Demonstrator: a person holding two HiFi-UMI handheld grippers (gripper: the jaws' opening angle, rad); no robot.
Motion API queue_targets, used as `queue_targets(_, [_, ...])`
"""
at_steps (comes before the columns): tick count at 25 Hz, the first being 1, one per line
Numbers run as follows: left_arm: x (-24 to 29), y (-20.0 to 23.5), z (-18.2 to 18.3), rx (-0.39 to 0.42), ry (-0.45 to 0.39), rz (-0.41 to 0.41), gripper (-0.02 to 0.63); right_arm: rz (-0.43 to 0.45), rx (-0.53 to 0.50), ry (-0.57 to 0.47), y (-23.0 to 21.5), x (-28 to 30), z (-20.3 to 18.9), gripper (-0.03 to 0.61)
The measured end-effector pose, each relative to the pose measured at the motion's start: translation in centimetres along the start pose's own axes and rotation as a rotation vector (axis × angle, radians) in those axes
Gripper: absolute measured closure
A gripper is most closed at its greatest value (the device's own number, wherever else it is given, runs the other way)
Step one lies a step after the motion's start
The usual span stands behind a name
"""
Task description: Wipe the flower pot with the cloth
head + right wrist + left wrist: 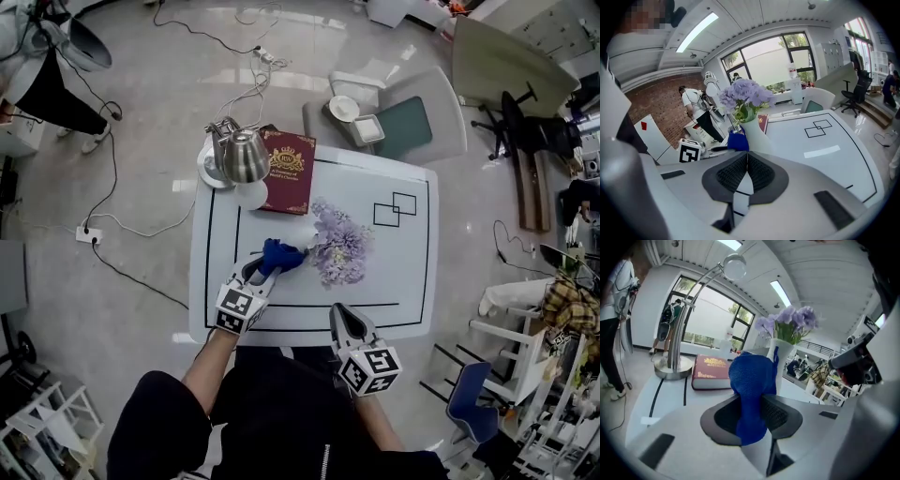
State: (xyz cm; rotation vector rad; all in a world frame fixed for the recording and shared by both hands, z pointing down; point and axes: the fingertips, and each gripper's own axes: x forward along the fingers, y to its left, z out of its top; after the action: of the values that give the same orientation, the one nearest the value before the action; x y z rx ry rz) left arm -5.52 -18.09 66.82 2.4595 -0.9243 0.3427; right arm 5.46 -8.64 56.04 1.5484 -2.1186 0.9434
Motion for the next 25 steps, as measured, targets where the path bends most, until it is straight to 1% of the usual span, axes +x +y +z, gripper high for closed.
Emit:
queue_targets(3, [0.6,0.5,-2.8,0.008,0.115,0.092,0.492,0.032,-0.007,0.004,-0.8,-0.7,-0.7,0.571])
queue_targets(5, [0.1,0.2,-4.0,0.001,0.163,0.153,0.492,0.058,-0.009,0.008,-1.5,-1.4,-1.1,0.570])
queue_targets(6, [-0.3,-0.3,-4.2,-0.010,0.163,0.169,0.492,0.072,-0.011,0.008,-1.8,-1.8,-1.3,0.571])
queue_targets(8, [-1.0,-1.9,-3.7,-0.023,0.112,0.175,0.492,0.102,-0.013,0.007,-2.5,-2.4,-1.4,0.571])
queue_targets(11, [-1.7,-5.3,-1.8,-0.018,-0.005,0.148,0.492,0.160,0.030,0.010,-3.8,-3.0,-1.6,0.570])
queue_targets(12, [-1.7,-6.6,-1.4,-0.011,-0.032,0.136,0.492,0.178,0.041,0.008,-4.2,-3.2,-1.7,0.570])
queue_targets(14, [-1.1,-8.7,-0.9,0.009,-0.052,0.122,0.492,0.198,0.016,-0.004,-4.9,-3.7,-1.4,0.570])
queue_targets(16, [0.2,-9.8,-0.6,0.022,-0.038,0.131,0.492,0.221,-0.001,-0.022,-5.4,-4.3,-0.9,0.570])
queue_targets(18, [1.7,-10.2,-0.4,0.011,-0.023,0.160,0.492,0.244,-0.001,-0.040,-6.2,-5.0,-0.3,0.570])
queue_targets(21, [3.7,-10.1,-0.8,-0.041,0.004,0.214,0.492,0.262,0.001,-0.056,-7.7,-6.3,-0.1,0.569])
queue_targets(25, [5.2,-9.2,-2.9,-0.125,0.079,0.296,0.492,0.259,0.019,-0.079,-10.6,-8.1,0.1,0.571])
